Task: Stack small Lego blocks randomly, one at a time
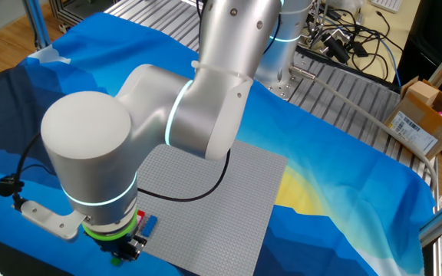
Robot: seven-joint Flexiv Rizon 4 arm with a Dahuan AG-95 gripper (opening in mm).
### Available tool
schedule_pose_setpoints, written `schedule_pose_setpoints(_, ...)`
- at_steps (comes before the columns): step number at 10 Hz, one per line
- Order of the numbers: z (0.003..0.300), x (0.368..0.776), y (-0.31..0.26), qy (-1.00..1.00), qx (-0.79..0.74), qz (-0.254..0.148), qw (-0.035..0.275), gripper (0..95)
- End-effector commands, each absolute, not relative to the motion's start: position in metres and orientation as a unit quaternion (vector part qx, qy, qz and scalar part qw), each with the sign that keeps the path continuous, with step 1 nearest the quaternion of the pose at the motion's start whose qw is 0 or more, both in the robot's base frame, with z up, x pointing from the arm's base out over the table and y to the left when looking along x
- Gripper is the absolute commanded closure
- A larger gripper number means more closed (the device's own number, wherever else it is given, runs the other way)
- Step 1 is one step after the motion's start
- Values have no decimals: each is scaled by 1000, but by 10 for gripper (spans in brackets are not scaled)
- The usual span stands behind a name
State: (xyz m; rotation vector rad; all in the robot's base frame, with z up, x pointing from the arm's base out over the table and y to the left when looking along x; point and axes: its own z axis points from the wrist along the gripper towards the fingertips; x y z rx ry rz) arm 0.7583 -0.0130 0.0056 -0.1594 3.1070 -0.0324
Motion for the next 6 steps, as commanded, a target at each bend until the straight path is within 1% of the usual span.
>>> schedule_pose_setpoints(1,5,758,-13,998,-52,-11,16,950)
schedule_pose_setpoints(4,10,757,-12,999,-49,-6,13,950)
schedule_pose_setpoints(6,22,753,-7,999,-38,-4,-2,950)
